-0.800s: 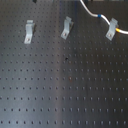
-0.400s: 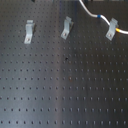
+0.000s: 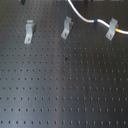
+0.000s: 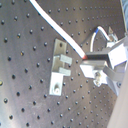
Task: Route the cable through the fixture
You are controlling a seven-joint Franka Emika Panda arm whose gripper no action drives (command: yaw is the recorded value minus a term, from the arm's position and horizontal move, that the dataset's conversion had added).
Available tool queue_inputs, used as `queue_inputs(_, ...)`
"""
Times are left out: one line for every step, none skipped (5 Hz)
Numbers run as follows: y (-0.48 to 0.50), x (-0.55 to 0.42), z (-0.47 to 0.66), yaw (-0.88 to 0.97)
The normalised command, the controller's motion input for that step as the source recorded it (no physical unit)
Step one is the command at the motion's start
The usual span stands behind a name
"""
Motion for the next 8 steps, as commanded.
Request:
queue_inputs(-0.017,0.025,0.26,0.0)
queue_inputs(-0.002,0.003,0.14,-0.21)
queue_inputs(-0.01,-0.061,0.09,-0.38)
queue_inputs(0.075,-0.088,0.27,-0.47)
queue_inputs(0.099,-0.12,0.4,-0.41)
queue_inputs(0.126,-0.113,0.29,-0.2)
queue_inputs(0.112,-0.112,0.23,0.0)
queue_inputs(0.034,-0.026,0.22,0.04)
